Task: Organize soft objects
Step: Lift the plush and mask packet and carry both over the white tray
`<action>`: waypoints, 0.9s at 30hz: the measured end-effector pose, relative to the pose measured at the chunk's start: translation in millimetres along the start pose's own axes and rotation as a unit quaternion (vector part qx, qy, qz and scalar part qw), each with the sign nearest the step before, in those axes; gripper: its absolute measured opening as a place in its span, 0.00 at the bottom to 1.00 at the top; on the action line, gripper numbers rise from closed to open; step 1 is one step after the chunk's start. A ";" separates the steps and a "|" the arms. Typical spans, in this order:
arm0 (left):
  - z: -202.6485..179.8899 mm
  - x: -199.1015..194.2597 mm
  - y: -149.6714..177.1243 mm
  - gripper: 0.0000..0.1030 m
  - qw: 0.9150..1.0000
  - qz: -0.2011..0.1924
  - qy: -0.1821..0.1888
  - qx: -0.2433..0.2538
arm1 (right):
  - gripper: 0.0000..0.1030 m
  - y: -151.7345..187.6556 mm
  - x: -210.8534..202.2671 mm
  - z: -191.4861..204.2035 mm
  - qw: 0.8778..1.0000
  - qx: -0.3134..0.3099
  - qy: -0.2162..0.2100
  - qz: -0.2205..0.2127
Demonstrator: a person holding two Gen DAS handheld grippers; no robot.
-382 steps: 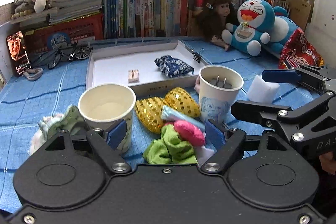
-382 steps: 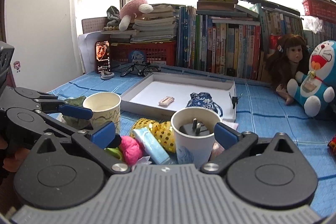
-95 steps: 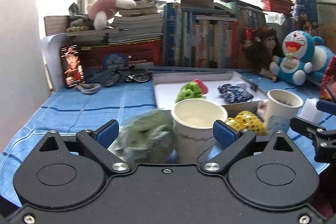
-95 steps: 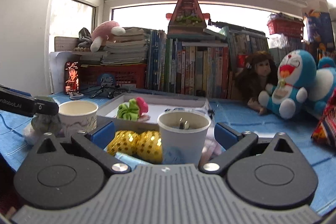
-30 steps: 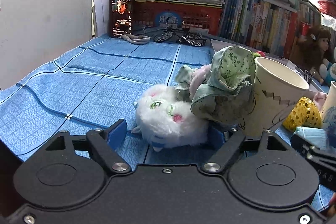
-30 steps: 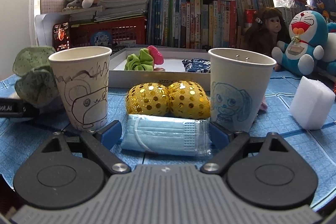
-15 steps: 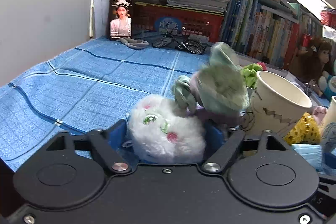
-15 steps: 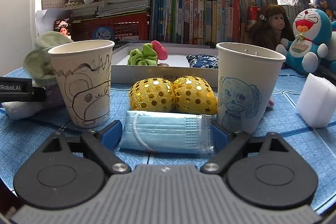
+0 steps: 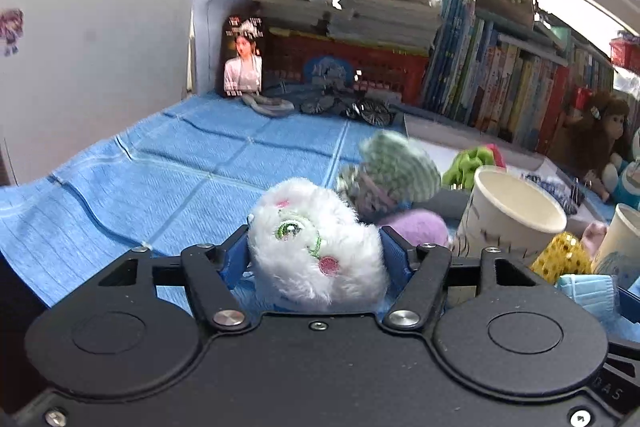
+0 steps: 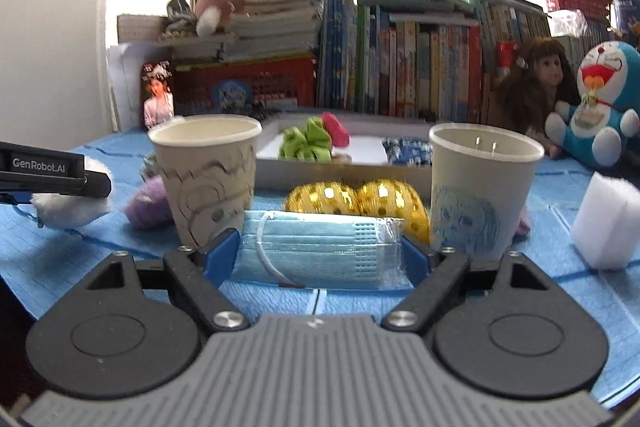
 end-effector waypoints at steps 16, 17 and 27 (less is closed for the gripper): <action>-37.2 -23.2 -96.9 0.63 0.995 -0.040 0.084 0.045 | 0.81 -100.6 -28.3 -35.4 0.997 0.025 -0.056 -0.044; -41.1 -22.3 -104.6 0.64 0.994 -0.039 0.094 0.048 | 0.81 -109.2 -25.6 -41.4 0.997 0.029 -0.058 -0.036; -94.3 15.1 -176.5 0.64 0.983 0.002 0.166 0.081 | 0.82 -187.0 33.3 -92.9 0.997 0.042 -0.044 0.055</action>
Point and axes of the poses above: each gripper's, at about its wrist camera, not at the fingertips, and x roughly the way its jaws point, z to its left, y to its underside, the point moved 4 cm from there along x, roughly the way its jaws point, and after that the axes turned 9 degrees about x, right-handed, at the moved point
